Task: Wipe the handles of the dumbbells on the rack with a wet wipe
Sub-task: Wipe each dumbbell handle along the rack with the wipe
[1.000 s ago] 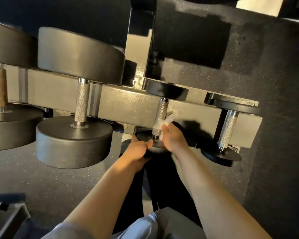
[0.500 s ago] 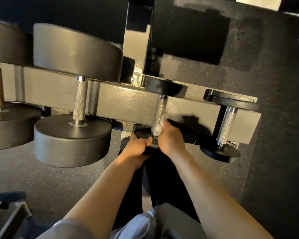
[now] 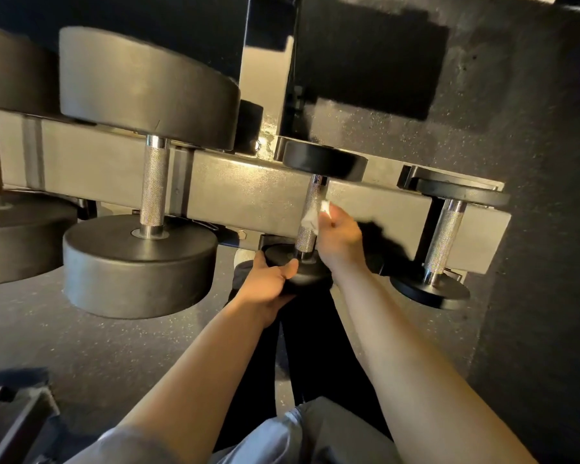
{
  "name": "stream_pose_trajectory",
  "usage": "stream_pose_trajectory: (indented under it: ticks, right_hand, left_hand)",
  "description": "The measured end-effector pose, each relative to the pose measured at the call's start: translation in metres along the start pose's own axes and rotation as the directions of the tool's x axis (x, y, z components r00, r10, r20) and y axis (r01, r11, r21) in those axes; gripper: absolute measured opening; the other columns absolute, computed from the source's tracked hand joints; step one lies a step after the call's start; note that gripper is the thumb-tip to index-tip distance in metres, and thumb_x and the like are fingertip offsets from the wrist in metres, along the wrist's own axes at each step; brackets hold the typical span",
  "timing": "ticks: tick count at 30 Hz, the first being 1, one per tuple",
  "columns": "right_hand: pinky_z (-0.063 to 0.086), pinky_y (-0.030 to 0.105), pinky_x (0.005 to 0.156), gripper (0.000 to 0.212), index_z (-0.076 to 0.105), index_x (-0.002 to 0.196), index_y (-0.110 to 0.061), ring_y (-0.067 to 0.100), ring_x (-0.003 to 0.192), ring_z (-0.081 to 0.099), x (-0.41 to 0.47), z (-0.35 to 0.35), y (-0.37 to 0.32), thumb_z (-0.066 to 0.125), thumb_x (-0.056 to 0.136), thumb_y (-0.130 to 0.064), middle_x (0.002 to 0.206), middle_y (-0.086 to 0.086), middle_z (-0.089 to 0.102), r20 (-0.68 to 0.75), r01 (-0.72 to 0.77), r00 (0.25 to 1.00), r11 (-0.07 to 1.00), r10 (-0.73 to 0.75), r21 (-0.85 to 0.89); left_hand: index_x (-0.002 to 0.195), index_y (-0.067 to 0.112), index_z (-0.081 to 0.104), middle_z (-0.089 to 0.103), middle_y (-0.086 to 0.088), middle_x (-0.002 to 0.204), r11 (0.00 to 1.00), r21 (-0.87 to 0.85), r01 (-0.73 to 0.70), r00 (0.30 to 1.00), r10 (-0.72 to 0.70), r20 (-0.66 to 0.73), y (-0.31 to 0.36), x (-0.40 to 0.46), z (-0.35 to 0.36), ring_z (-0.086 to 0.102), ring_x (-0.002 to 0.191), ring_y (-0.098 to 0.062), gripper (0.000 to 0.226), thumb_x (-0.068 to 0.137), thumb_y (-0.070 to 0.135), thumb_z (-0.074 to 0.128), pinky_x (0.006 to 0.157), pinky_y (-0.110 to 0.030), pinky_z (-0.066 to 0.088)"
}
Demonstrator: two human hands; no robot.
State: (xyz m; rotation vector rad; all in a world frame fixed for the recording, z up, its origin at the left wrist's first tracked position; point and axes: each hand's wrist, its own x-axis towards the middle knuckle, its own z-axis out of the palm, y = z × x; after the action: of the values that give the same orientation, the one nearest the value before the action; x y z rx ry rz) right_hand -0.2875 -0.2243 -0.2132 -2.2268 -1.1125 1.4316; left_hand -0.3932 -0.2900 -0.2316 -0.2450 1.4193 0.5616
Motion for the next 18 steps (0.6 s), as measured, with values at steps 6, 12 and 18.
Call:
stream_pose_trajectory:
  ticks: [6, 12, 18]
  right_hand:
    - [0.035, 0.030, 0.068, 0.026, 0.068, 0.102, -0.013, 0.030, 0.095, 0.058, -0.016, -0.012, 0.024, 0.042, 0.098, -0.019, 0.097, 0.007, 0.068, 0.247, 0.185, 0.967, 0.847, -0.066, -0.498]
    - [0.048, 0.032, 0.077, 0.020, 0.069, 0.107, -0.012, 0.020, 0.087, 0.062, -0.003, -0.030, 0.011, 0.060, 0.091, -0.021, 0.094, 0.005, 0.069, -0.150, 0.279, 0.944, 0.953, -0.295, -0.122]
    - [0.052, 0.033, 0.060, 0.029, 0.069, 0.104, -0.014, 0.031, 0.075, 0.063, 0.021, -0.011, -0.002, 0.050, 0.089, -0.030, 0.089, 0.008, 0.064, 0.098, 0.646, 0.682, 0.534, -0.725, -0.545]
  left_hand:
    - [0.150, 0.013, 0.020, 0.054, -0.020, 0.134, 1.000, -0.025, 0.006, 1.000, -0.006, -0.003, 0.001, -0.002, 0.001, 0.067, 0.090, -0.028, 0.072, 0.092, -0.001, 0.059, 0.060, -0.039, 0.059]
    - [0.151, 0.015, 0.020, 0.049, -0.016, 0.141, 0.999, -0.035, -0.002, 1.000, 0.003, 0.013, 0.001, -0.001, -0.002, 0.063, 0.106, -0.029, 0.073, 0.091, 0.001, 0.060, 0.088, -0.051, 0.053]
    - [0.152, 0.019, 0.020, 0.049, -0.015, 0.143, 0.998, -0.034, -0.044, 0.998, 0.046, 0.035, -0.004, -0.005, -0.002, 0.058, 0.117, -0.030, 0.073, 0.093, 0.001, 0.058, 0.090, -0.048, 0.053]
